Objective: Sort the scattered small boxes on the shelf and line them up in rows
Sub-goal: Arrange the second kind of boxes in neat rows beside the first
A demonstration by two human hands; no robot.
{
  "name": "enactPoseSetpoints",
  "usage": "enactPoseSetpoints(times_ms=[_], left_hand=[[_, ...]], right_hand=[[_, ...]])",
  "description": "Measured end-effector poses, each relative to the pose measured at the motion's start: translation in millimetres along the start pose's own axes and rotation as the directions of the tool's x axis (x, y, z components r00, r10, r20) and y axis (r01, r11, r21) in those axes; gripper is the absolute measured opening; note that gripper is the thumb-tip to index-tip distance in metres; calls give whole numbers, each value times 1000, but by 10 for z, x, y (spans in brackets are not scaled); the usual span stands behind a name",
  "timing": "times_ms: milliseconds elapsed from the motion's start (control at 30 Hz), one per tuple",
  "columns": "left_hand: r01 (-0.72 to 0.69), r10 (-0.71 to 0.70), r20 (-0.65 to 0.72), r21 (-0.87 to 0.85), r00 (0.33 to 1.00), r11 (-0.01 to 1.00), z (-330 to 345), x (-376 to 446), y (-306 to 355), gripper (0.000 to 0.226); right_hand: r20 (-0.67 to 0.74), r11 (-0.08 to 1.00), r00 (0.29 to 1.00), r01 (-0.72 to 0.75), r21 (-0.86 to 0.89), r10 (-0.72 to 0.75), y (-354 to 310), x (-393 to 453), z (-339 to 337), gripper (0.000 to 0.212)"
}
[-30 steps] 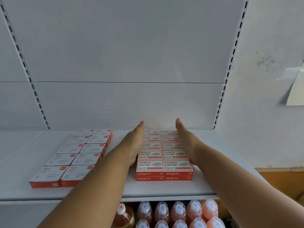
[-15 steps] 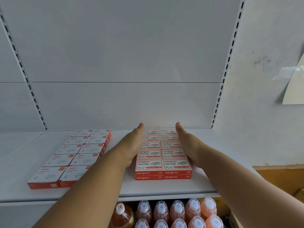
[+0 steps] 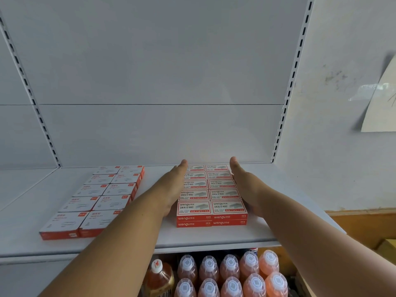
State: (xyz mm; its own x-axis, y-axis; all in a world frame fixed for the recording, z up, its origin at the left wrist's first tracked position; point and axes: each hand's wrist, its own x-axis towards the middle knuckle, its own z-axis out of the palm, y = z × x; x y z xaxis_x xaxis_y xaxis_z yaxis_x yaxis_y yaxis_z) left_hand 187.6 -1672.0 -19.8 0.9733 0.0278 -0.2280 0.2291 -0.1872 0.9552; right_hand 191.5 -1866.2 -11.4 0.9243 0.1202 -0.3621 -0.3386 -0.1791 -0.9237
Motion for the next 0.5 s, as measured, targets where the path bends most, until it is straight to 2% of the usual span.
enactPoseSetpoints(times_ms=[133, 500], left_hand=[[-12, 12, -20, 17, 1000, 1000, -16, -62, -8, 62], [-11, 13, -10, 132, 1000, 991, 2, -189, -44, 69]], right_hand=[[4, 1000, 1000, 12, 2, -12, 33, -42, -28, 79], [-23, 996, 1000, 14, -92, -16, 92, -96, -8, 71]])
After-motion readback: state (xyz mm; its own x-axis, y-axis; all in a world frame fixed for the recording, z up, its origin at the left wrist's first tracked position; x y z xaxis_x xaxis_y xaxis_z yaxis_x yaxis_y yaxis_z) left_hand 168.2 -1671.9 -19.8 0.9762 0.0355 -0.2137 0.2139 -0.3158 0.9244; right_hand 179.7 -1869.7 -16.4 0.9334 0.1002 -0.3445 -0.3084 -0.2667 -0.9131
